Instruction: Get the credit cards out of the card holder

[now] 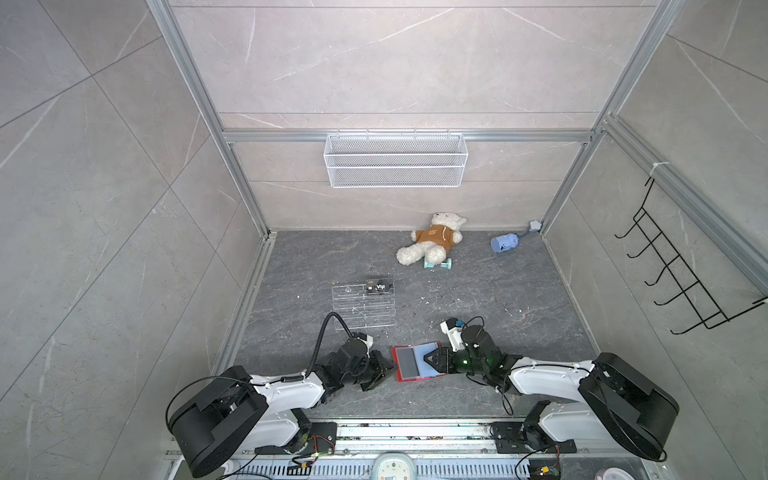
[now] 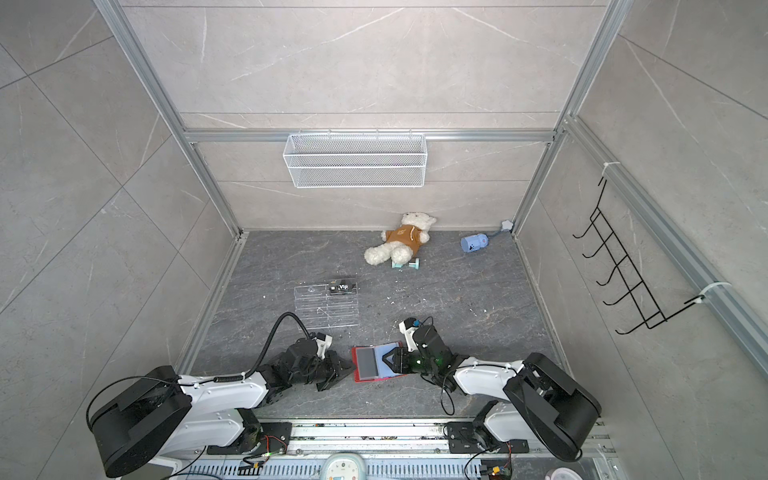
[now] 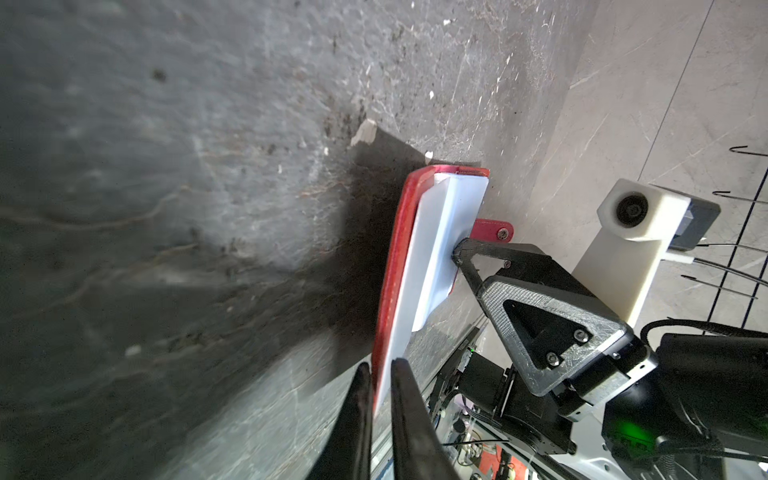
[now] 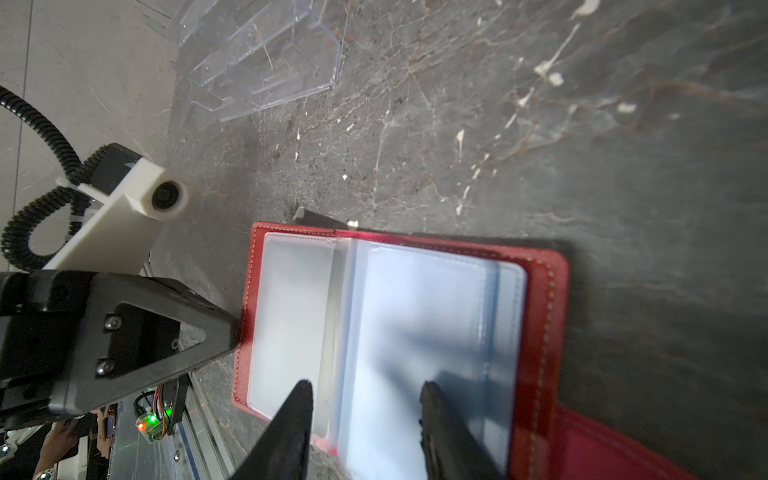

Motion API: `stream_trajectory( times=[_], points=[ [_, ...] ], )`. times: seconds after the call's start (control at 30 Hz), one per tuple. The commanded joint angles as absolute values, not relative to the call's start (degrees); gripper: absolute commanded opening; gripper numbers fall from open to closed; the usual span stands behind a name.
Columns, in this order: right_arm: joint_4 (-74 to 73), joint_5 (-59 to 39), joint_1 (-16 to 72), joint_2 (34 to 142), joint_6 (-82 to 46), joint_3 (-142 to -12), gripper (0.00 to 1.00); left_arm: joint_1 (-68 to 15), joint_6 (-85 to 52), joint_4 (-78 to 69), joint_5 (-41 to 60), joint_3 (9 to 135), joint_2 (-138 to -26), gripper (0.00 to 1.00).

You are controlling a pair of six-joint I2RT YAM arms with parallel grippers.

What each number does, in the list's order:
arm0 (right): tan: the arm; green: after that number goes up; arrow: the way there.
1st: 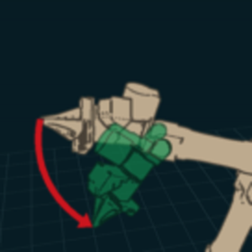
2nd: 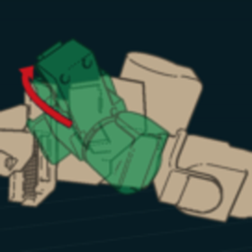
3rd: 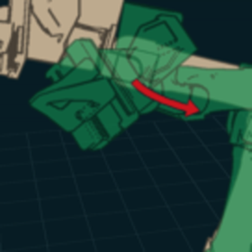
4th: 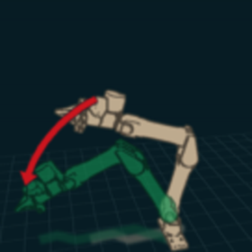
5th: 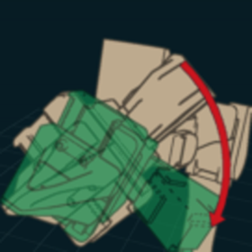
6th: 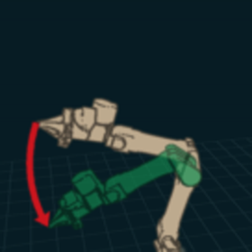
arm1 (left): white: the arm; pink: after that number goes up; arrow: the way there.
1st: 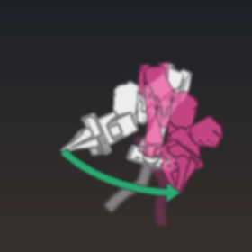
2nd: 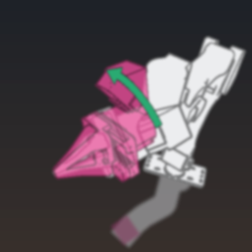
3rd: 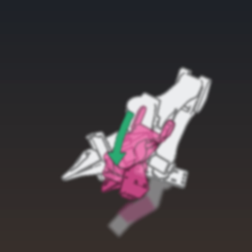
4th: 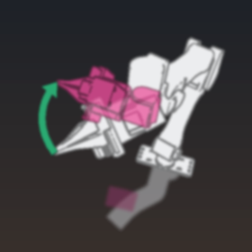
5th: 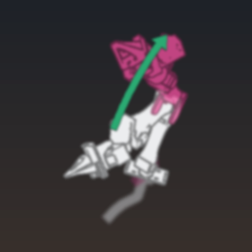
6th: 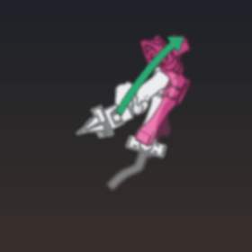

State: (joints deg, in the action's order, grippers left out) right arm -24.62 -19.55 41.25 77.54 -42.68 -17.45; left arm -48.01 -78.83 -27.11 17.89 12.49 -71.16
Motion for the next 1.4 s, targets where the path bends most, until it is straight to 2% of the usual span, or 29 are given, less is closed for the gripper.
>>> stream_trajectory(
  times=[0.0,0.13,0.43,1.0,1.2,1.37],
  points=[
    [-26.34,-19.78,41.82,78.71,-43.51,-16.83,0.45,-48.29,-77.38,-29.43,17.37,12.98,-70.41,0.17],
    [-26.89,-19.86,42.03,79.29,-43.51,-16.87,0.45,-48.43,-77.13,-30.14,17.75,13.36,-70.92,0.18],
    [-27.25,-19.86,42.16,79.71,-43.59,-16.74,0.45,-48.57,-77.04,-30.77,17.46,13.27,-71.37,0.12],
    [-28.27,-20.35,42.2,80.53,-43.86,-16.87,0.43,-48.92,-76.47,-31.38,17.92,14.19,-72.95,0.13],
    [-28.05,-20.48,42.33,79.82,-43.95,-16.88,0.43,-49.07,-76.32,-31.38,17.84,14.17,-72.78,0.0],
    [-24.94,-19.82,42.49,77.5,-43.3,-17.7,0.46,-49.05,-75.99,-31.38,17.75,14.06,-71.68,0.0]
  ],
)
